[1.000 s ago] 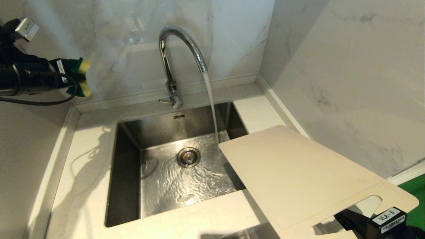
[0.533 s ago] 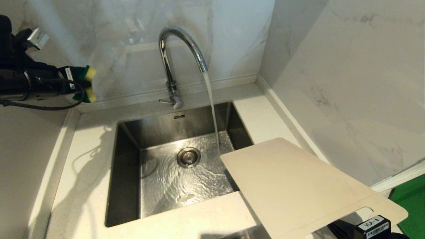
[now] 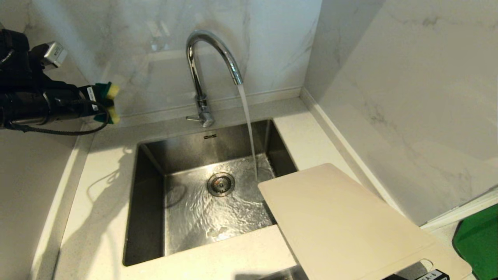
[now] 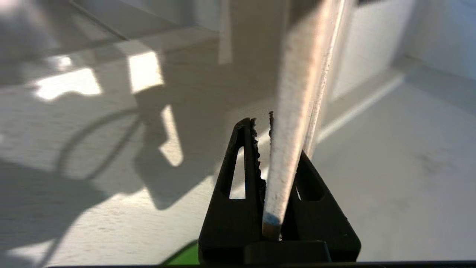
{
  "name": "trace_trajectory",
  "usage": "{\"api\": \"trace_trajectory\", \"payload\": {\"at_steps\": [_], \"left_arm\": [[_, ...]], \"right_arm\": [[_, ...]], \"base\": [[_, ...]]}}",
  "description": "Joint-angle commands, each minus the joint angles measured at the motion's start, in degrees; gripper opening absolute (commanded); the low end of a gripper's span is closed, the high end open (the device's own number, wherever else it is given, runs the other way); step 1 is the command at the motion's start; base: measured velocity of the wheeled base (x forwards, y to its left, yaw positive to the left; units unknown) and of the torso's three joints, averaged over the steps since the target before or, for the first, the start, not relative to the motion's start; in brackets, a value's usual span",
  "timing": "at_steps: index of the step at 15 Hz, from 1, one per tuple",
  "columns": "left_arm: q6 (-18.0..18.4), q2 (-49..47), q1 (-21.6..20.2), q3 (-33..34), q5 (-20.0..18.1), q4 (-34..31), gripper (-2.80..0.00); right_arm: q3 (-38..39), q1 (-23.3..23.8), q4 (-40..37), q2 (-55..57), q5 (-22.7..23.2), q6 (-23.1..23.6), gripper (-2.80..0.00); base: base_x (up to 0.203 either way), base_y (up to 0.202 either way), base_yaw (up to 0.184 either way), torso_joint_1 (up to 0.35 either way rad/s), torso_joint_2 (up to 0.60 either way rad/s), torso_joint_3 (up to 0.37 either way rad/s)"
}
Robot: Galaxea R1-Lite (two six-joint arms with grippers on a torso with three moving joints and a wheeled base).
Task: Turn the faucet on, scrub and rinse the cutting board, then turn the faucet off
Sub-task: Put down the cutting board
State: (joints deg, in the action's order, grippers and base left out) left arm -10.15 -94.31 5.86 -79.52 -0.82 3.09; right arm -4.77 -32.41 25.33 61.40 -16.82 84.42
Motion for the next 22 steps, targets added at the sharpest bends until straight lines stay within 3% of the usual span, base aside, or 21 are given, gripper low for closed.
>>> {"api": "trace_trajectory", "payload": {"at_steps": [1,9,18,22], "left_arm": [[-0.05,-2.07,0.02,-0.02,-0.17,3.10,-2.80],[-0.16,-13.76,-1.19,-1.49,-1.60,10.83,-2.80],[-0.22,-21.70,-1.21,-11.26,-1.56,9.63,-2.80],[-0.14,-21.79,-1.21,-13.38,-1.42,7.54,-2.80]], "right_arm": [[0.77,-0.02,-0.02,3.41,0.73,-0.36,-2.80],[1.83,-0.10,0.06,15.05,7.82,-4.03,-2.80],[2.04,1.46,0.35,31.33,21.77,-9.34,-2.80],[-0.16,2.53,0.50,35.52,24.16,-9.28,-2.80]], "base": [[0.000,0.000,0.000,0.000,0.00,0.000],[0.000,0.000,0.000,0.000,0.00,0.000],[0.000,0.000,0.000,0.000,0.00,0.000],[0.000,0.000,0.000,0.000,0.00,0.000]]}}
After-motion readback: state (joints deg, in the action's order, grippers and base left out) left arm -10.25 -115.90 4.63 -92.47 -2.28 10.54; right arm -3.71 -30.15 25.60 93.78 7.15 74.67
